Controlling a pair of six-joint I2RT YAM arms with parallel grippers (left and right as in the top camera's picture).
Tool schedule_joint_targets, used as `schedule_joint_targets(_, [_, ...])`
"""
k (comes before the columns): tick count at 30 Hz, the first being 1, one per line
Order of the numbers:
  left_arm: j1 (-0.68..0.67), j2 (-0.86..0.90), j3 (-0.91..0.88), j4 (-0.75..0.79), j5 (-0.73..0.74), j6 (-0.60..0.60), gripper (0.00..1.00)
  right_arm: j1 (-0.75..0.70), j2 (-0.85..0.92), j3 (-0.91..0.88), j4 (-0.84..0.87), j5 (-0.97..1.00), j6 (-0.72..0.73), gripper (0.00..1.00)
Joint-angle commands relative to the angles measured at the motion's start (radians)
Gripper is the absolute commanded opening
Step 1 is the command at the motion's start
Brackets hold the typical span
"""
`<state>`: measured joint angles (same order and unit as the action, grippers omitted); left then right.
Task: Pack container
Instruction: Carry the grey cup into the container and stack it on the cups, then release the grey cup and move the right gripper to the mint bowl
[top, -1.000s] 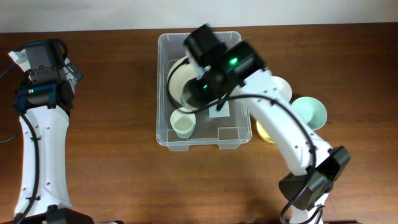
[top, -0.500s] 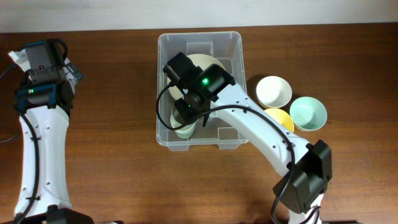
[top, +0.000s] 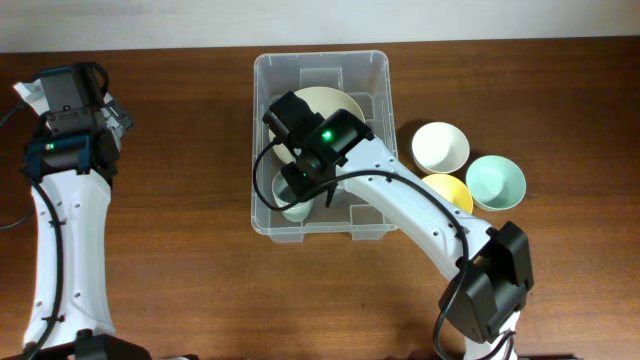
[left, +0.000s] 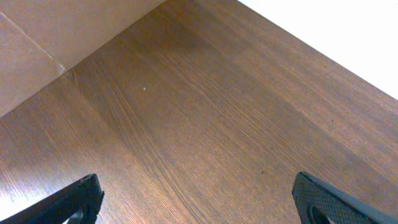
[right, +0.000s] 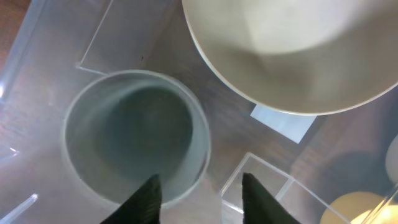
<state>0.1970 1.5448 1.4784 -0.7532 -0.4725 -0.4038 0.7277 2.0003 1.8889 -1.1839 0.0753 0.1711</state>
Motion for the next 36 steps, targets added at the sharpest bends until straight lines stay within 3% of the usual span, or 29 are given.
schedule_joint_targets(1, [0.004, -0.002, 0.011, -0.001, -0.014, 0.008, 0.99, 0.003, 0.003, -0.004, 0.008, 0.020, 0.001, 0.41])
schedule_joint_targets(12, [0.004, -0.002, 0.011, -0.001, -0.014, 0.008, 0.99, -0.154, -0.133, 0.042, -0.064, 0.061, 0.006, 0.43])
schedule_joint_targets(25, [0.004, -0.002, 0.011, -0.001, -0.014, 0.008, 0.99, -0.639, -0.246, 0.037, -0.198, 0.057, 0.021, 0.49])
schedule_joint_targets(27, [0.004, -0.002, 0.011, -0.001, -0.014, 0.008, 0.99, -0.705, -0.240, 0.027, -0.198, 0.057, 0.021, 0.54])
schedule_joint_targets(36, [0.004, -0.002, 0.011, -0.001, -0.014, 0.008, 0.99, -0.913, -0.232, -0.108, -0.141, 0.011, 0.021, 0.56])
